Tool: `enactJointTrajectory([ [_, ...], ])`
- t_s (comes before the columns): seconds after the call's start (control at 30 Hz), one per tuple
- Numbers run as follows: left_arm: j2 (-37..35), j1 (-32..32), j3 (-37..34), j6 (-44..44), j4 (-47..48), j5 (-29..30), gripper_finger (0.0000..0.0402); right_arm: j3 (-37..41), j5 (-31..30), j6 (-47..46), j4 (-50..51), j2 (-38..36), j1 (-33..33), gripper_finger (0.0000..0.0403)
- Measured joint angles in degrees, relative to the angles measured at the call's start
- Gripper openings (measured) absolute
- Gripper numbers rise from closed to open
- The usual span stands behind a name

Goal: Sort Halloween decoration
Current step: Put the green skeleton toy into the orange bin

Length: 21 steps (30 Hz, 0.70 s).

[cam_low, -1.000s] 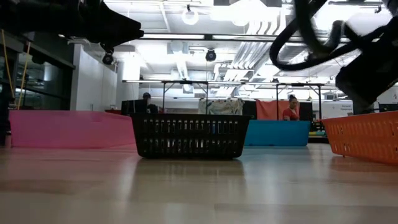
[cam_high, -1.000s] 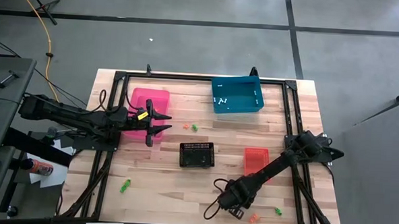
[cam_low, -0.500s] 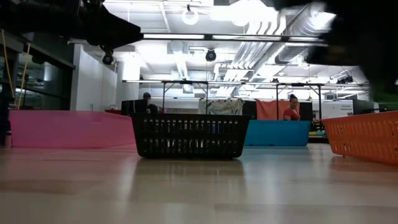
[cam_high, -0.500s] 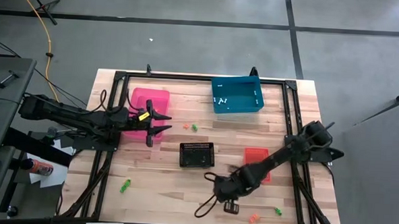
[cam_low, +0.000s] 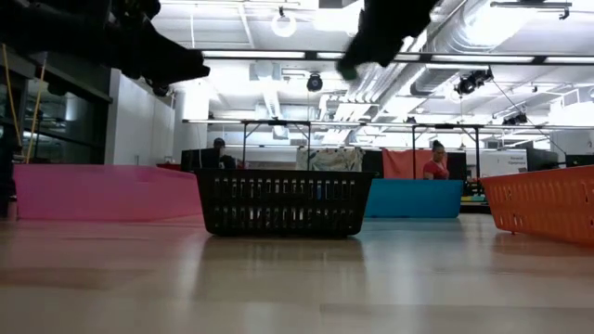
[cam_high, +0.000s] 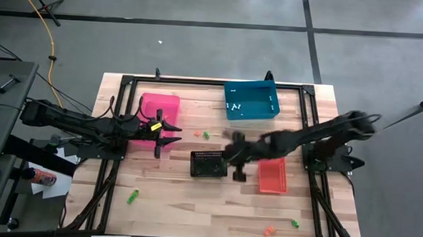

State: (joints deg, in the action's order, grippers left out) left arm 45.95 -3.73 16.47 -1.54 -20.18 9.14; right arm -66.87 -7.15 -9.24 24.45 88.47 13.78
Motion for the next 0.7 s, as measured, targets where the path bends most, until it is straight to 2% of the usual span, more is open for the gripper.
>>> enactJointTrajectory([
  [0.2,0.0,-2.17,0.0,1.39,-4.09,0.85,0.014,26.27,-0.33,4.1,-37.82,-17.61,-4.6,0.0002],
  [0.27,0.04,-2.86,0.0,1.34,-7.55,2.29,0.014,33.67,-0.38,5.87,-50.84,-19.99,-6.4,0.0002],
  [0.37,0.58,-3.4,0.0,-0.02,-11.96,4.06,0.014,40.19,-0.56,9.9,-65.87,-20.31,-8.95,0.0001],
  [0.43,0.98,-3.5,0.01,-0.97,-13.71,4.11,0.014,41.34,-0.06,12.07,-70.18,-19.6,-10.51,0.0001],
  [0.7,3.28,-2.22,0.0,-3.02,-13.43,4.16,0.014,38.56,2.25,18.09,-70.59,-16.42,-12.21,0.0001],
])
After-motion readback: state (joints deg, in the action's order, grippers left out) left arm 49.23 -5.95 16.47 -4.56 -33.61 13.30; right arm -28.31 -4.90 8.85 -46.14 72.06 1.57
